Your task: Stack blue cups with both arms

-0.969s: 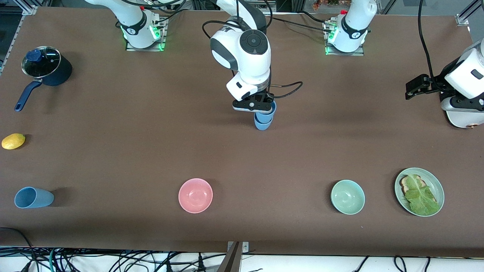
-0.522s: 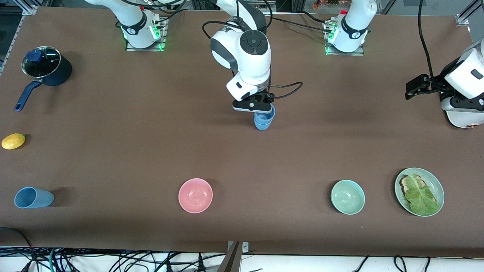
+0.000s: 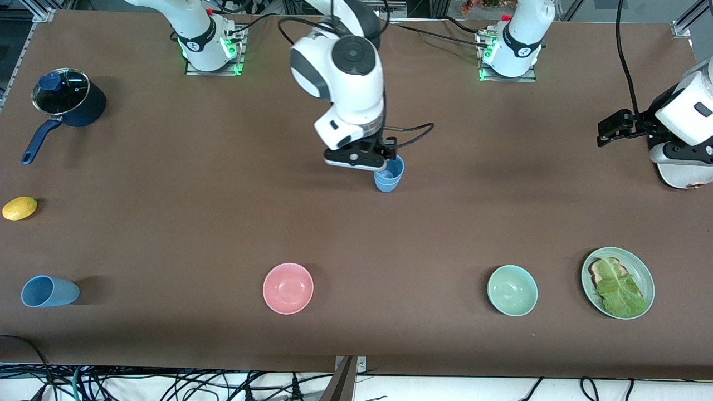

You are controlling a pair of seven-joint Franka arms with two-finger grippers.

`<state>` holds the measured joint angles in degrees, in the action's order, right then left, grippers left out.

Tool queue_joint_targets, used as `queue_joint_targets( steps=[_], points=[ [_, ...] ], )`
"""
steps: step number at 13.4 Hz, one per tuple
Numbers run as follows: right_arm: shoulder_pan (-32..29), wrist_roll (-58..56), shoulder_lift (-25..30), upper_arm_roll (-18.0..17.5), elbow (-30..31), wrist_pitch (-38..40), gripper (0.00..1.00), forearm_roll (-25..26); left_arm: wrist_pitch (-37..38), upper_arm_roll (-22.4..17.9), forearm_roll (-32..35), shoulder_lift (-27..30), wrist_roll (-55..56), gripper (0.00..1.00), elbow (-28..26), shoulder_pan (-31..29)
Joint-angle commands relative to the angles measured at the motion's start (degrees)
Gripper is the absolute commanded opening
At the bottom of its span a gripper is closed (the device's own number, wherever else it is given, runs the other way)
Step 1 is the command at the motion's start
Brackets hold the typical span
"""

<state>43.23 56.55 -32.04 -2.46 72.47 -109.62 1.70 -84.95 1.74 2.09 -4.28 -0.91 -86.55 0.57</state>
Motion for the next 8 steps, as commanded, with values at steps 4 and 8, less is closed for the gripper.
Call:
queue_joint_targets(
  steps=[4,8],
  points=[
    [-14.81,-19.25,15.66,-0.7,5.65,13.09,1.0,-2.76,3.74,-0.16,-1.38,0.76,0.2,1.0,3.32,0.05],
    [-25.97,-31.91,25.51,-0.79,11.71,20.66,1.0,-2.84,3.92,-0.16,-1.38,1.64,0.12,1.0,1.92,-0.04]
  ],
)
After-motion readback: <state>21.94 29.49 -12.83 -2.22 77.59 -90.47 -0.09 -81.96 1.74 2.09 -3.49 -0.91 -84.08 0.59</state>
